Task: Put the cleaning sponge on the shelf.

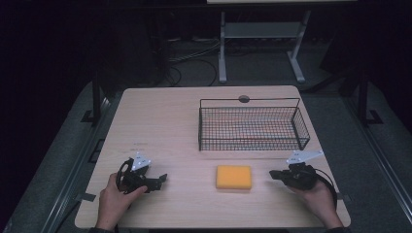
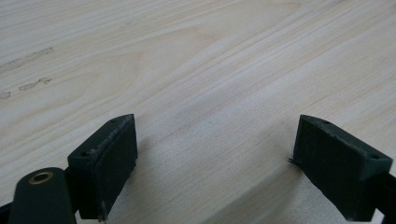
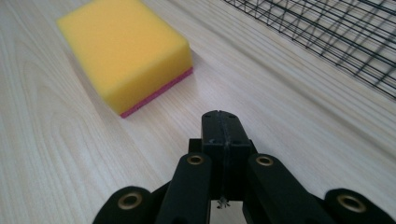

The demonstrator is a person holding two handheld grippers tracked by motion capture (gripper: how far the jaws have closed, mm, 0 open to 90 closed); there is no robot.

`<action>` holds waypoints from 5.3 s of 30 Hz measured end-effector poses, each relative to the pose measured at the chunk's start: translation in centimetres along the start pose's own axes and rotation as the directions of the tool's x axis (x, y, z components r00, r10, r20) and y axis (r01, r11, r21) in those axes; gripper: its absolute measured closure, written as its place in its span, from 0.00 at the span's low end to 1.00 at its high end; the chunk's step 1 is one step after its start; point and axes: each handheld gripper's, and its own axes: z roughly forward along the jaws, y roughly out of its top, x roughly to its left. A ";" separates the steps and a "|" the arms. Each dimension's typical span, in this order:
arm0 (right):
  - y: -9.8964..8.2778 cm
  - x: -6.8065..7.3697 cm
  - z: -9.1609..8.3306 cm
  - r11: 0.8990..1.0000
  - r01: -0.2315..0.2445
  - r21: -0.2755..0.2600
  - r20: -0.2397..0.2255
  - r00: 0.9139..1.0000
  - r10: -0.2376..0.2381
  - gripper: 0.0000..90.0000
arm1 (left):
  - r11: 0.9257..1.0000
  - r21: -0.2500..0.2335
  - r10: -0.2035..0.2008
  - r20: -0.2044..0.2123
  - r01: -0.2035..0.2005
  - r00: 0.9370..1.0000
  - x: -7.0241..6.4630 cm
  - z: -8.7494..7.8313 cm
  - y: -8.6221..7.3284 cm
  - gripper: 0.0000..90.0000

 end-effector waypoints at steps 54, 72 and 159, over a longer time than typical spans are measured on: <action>1.9 6.0 3.9 0.981 0.184 0.064 -0.231 0.959 -0.164 1.00 | 1.000 0.001 0.001 -0.001 -0.001 1.000 0.0 0.0 0.0 0.14; 1.6 5.3 2.9 0.989 0.131 0.071 -0.139 0.983 -0.120 0.65 | 1.000 0.001 0.001 -0.001 -0.001 1.000 0.0 0.0 0.0 0.14; 9.6 8.6 9.7 0.913 0.271 0.306 -0.144 0.961 -0.237 0.01 | 1.000 0.002 -0.005 -0.005 0.005 1.000 0.0 0.0 0.0 0.14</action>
